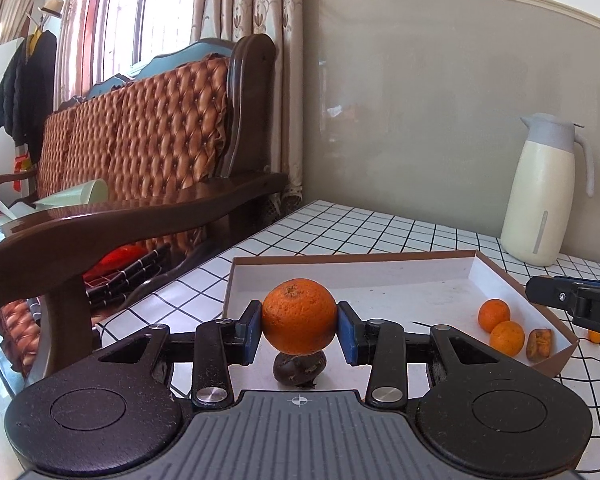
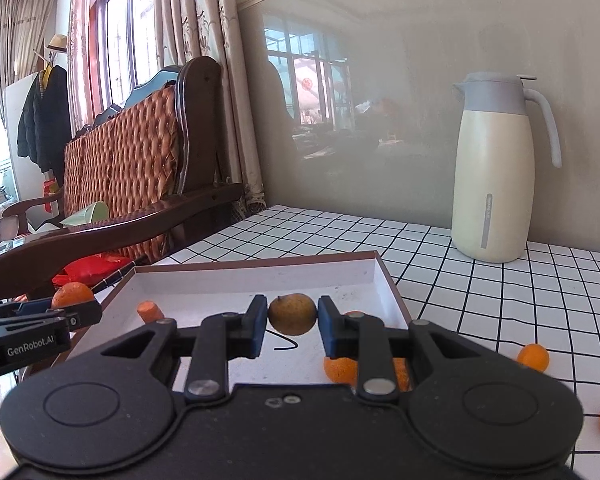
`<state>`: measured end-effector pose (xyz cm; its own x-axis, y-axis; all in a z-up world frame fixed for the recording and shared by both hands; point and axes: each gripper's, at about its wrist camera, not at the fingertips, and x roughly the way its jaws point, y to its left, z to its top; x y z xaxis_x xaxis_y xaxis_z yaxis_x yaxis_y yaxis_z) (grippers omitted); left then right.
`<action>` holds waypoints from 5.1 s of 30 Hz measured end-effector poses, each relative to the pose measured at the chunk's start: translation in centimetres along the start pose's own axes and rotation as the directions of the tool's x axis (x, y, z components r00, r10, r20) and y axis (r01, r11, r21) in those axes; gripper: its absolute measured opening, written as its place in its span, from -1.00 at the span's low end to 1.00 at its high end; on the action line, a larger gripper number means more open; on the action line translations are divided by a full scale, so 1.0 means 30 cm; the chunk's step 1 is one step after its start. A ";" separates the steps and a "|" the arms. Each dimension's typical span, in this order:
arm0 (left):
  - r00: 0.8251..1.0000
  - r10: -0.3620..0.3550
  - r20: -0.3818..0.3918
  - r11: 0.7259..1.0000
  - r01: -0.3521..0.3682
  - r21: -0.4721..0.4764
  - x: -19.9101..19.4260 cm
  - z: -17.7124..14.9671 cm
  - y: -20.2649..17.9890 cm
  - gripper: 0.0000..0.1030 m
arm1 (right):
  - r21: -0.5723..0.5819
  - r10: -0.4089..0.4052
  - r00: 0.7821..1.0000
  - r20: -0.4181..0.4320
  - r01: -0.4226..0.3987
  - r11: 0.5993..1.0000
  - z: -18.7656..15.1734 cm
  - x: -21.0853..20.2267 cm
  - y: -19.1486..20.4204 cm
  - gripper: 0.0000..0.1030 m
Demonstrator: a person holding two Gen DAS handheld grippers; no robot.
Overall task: Organize fruits
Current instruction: 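Carry the brown fruit with the right tool over the box while the left tool carries the orange, then open the right gripper dropping the brown fruit into the box while the left gripper drops the orange, then withdraw both open tools from the box, then move the right tool to a loose orange while the left tool approaches the other orange, then close the right gripper on its orange while the left gripper closes on the other orange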
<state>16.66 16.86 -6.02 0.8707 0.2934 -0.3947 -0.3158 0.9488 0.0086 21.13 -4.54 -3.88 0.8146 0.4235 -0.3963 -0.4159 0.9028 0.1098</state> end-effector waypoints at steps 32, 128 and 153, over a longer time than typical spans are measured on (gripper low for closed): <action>0.996 0.047 -0.075 0.998 -0.049 -0.025 0.135 -0.036 -0.023 -0.17 | 0.020 -0.018 0.998 -0.055 0.019 1.000 -0.008 0.151 -0.053 0.06; 0.920 -0.390 -0.048 0.877 0.387 0.286 -0.060 -0.102 -0.893 0.82 | 0.231 -0.363 0.916 -0.173 0.396 0.889 -0.259 -0.202 -0.670 -0.52; 0.897 -0.399 -0.190 0.861 0.438 0.259 0.149 -0.126 -1.118 0.08 | 0.287 -0.512 0.853 -0.103 0.519 0.805 -0.271 -0.377 -0.783 -0.52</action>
<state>29.72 -14.10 -11.56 0.8352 -0.1381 -0.5324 0.2072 0.9756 0.0720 18.39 -31.14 -9.38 0.8659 -0.1091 -0.4882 0.2037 0.9683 0.1449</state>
